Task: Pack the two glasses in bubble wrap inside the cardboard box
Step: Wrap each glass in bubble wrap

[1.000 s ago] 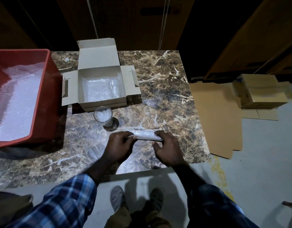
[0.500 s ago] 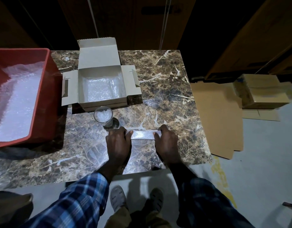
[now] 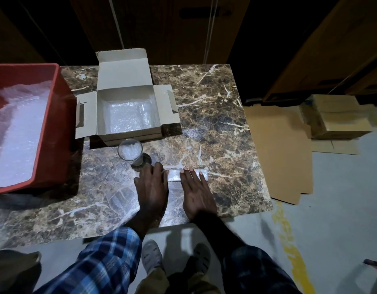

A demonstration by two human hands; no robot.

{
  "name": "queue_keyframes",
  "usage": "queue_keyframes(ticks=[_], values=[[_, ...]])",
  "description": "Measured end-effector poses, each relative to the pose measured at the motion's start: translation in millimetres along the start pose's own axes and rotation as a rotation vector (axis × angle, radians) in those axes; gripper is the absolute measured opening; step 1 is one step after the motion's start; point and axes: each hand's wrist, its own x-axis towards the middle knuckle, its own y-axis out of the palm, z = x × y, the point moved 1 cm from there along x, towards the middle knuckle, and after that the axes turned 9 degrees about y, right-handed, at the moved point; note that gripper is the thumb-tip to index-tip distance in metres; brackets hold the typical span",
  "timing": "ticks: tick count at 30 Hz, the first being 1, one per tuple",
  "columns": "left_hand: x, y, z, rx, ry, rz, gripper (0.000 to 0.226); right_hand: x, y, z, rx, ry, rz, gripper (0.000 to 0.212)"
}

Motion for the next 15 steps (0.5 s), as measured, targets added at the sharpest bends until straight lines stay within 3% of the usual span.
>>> queue_keyframes(ticks=[3,7,12,15], values=[[-4,-1,-1,0.021,0.213,-0.033,0.014,-2,4,-2,0.042,0.01,0.062,0.072],[-21,11,-4,-0.018,0.547,0.104,0.046,2,4,-5,0.102,-0.001,0.076,0.064],[-33,17,2,0.052,0.468,0.271,0.054,-4,3,-14,0.022,-0.045,0.053,0.06],[-33,11,9,0.105,0.437,0.3,0.057,-8,-3,-30,-0.07,0.029,-0.003,0.057]])
